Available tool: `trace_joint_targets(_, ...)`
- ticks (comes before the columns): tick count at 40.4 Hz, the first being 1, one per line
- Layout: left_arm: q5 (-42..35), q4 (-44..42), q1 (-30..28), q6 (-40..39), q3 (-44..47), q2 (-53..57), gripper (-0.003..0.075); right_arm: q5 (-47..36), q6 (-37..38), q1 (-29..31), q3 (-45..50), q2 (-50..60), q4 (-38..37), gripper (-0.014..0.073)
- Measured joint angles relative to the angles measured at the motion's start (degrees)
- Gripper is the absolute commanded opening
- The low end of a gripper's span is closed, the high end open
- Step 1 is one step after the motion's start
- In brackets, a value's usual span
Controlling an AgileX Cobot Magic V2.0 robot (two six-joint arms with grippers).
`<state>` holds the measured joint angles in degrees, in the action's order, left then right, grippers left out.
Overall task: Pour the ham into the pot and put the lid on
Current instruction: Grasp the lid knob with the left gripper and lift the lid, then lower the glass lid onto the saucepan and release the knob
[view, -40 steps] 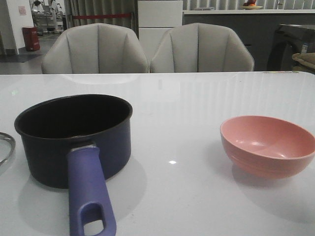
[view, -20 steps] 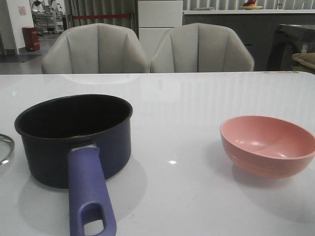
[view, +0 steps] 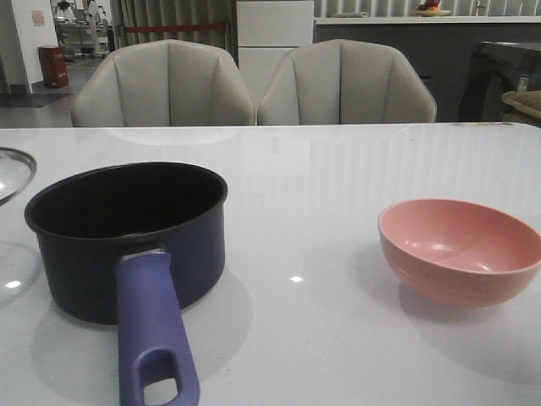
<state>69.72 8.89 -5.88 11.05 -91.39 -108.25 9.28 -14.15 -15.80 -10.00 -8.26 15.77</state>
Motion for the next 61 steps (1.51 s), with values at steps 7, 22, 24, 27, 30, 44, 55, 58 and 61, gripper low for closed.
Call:
trace_joint_targets(7, 0.6, 1.4, 1.7, 0.0, -1.1, 3.6, 0.0207, 0.0, 0.0, 0.0, 0.0, 0.0, 0.0, 0.015)
trace_joint_targets(22, 1.1, 0.5, 17.0, 0.0, -1.2, 4.6, 0.0207, 0.0, 0.0, 0.0, 0.0, 0.0, 0.0, 0.015)
trace_joint_targets(24, 1.1, 0.4, 19.4, 0.0, -1.2, 4.6, 0.0207, 0.0, 0.0, 0.0, 0.0, 0.0, 0.0, 0.015)
trace_joint_targets(27, 1.2, 0.2, 22.9, 0.0, -1.2, 4.6, 0.0207, 0.0, 0.0, 0.0, 0.0, 0.0, 0.0, 0.015)
trace_joint_targets(30, 1.2, -0.6, 25.8, 0.1, -1.2, 4.6, 0.0207, 0.0, 0.0, 0.0, 0.0, 0.0, 0.0, 0.015)
trace_joint_targets(44, 1.2, -1.5, 30.2, 0.1, -1.2, 4.1, 0.021, 0.0, 0.0, 0.0, 0.0, 0.0, 0.0, 0.015)
trace_joint_targets(55, 1.2, -1.1, 30.2, -0.8, -1.2, 3.2, 0.021, 0.0, 0.0, 0.0, 0.0, 0.0, 0.0, 0.015)
trace_joint_targets(58, 1.2, -1.1, 30.2, -1.0, -1.2, 3.0, 0.021, 0.0, 0.0, 0.0, 0.0, 0.0, 0.0, 0.015)
trace_joint_targets(61, 1.2, -1.2, 30.2, -1.1, -1.2, 2.9, 0.021, 0.0, 0.0, 0.0, 0.0, 0.0, 0.0, 0.015)
